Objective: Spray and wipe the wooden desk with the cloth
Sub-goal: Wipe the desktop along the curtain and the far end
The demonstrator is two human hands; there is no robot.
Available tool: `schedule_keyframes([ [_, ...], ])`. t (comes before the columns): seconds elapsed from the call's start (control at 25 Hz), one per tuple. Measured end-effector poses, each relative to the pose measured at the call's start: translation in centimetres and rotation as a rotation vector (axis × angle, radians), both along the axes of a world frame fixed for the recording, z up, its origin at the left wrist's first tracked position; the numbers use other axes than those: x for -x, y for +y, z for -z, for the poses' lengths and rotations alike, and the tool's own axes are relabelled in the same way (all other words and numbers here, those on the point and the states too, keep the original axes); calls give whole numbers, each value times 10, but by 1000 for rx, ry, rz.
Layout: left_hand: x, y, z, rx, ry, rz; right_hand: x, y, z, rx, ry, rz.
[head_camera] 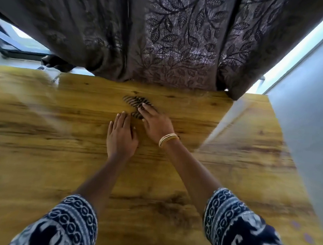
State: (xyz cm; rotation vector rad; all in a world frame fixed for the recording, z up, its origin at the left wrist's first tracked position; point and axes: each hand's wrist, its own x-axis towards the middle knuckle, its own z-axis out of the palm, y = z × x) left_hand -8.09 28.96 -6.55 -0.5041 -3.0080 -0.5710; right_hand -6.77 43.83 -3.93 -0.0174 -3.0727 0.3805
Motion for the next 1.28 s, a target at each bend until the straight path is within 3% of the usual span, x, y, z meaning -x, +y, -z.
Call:
schedule_keyframes([
  [0.08, 2, 2, -1, -5, 2, -6, 4, 41, 1, -26, -2, -38],
  [0.12, 2, 1, 0, -9, 3, -10, 2, 72, 1, -53, 2, 39],
  [0.36, 2, 2, 0, -1, 7, -8, -86, 254, -1, 40, 93, 764],
  [0.48, 1, 2, -1, 1, 7, -6, -94, 250, 6, -20, 103, 1024],
  [0.6, 0, 3, -2, 1, 10, -7, -60, 196, 0, 52, 59, 1249],
  [0.68, 0, 2, -1, -3, 11, -7, -31, 136, 2, 27, 31, 1049],
  [0.8, 0, 2, -2, -7, 11, -15, 5, 37, 10, -84, 17, 385],
  [0.88, 0, 3, -3, -3, 13, -20, 13, 15, 5, -40, -31, 20],
  [0.92, 0, 3, -3, -3, 13, -20, 14, 24, 2, -10, -40, -64],
  [1.0, 0, 2, -3, -11, 6, -19, 12, 66, 3, -25, -29, -14],
  [1.12, 0, 3, -2, -21, 4, -25, -8, 159, 6, -69, -21, 332],
  [1.28, 0, 3, -2, -24, 6, -27, -78, 268, 7, 20, 95, 746],
])
